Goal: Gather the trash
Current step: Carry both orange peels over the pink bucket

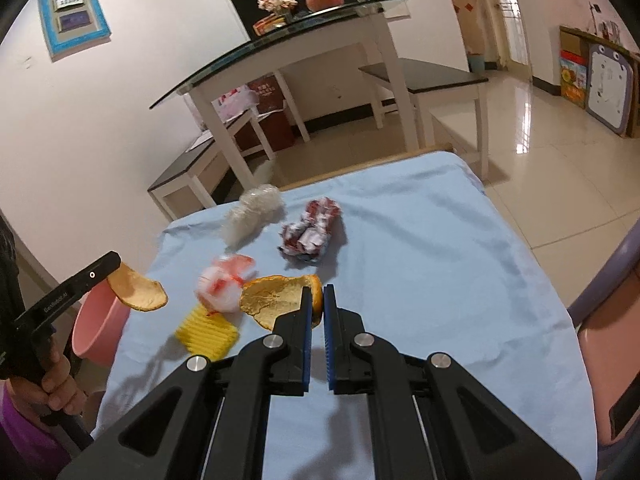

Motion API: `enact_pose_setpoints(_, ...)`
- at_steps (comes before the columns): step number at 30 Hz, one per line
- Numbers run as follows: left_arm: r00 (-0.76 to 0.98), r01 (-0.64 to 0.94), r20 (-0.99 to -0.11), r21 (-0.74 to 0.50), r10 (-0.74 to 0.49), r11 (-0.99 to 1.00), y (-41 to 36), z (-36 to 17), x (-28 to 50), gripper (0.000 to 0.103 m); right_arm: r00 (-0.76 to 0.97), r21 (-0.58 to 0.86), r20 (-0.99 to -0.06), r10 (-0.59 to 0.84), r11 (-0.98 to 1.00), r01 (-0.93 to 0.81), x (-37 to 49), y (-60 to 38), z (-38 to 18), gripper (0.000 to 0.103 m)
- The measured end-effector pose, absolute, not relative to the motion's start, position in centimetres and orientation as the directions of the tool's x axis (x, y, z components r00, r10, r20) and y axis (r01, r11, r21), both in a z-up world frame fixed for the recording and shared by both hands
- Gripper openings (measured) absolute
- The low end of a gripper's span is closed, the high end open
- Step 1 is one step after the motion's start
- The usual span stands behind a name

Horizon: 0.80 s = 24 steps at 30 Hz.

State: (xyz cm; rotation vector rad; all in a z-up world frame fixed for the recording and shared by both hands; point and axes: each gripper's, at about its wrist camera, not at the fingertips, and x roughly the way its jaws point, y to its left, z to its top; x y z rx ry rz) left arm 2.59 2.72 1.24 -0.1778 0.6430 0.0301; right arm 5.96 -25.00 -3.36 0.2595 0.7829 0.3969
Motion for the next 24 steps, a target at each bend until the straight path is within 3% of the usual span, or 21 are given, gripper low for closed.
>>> enact_pose_setpoints(24, 0.798, -0.403, -0.553, -0.193, 0.241, 0.894, 16.4, 2.5, -5.5, 0.008, 0.506, 0.274, -0.579, 0.639, 0.737, -0.617, 5.5, -5.1, 2.4, 0.005)
